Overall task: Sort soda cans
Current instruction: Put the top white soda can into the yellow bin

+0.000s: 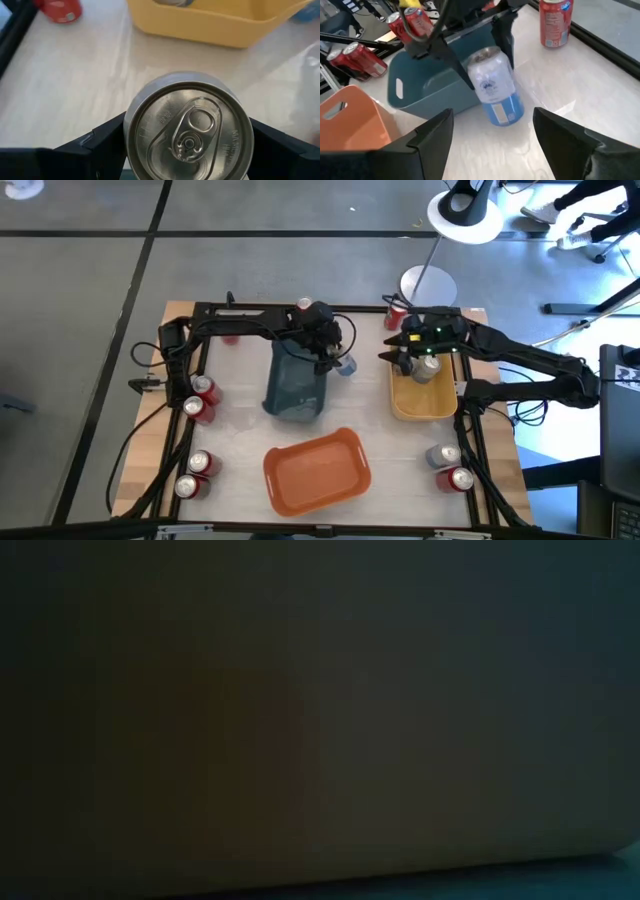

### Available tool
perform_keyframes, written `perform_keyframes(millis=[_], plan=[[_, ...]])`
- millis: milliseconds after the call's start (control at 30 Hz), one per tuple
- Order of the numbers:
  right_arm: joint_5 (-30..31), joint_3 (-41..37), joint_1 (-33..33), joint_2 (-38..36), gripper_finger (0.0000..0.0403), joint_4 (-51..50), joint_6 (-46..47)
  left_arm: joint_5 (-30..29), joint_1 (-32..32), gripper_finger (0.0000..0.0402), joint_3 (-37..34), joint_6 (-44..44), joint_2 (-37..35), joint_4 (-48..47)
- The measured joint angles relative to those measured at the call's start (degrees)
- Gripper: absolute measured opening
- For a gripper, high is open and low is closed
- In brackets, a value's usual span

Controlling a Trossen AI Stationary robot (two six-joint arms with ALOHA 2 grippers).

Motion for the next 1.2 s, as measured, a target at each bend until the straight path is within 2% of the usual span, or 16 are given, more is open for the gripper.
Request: perform_keyframes(millis=[500, 733, 1200], plan=[[0.1, 0.0, 0.0, 7.9, 0.0272, 3.9, -1.1, -2.2, -3.5, 0.0304, 0.0, 7.0, 2.0, -4.2], [0.1, 0.0, 0.0, 8.4, 0.0272, 4.0, -1.1, -2.1, -4.6, 0.0304, 0.0, 12.5, 2.1, -4.0], [0.1, 0.0, 0.0, 8.4, 0.0272, 3.8, -1.1, -2.1, -5.6, 0.0304, 0.0, 17.2, 2.1, -3.0]])
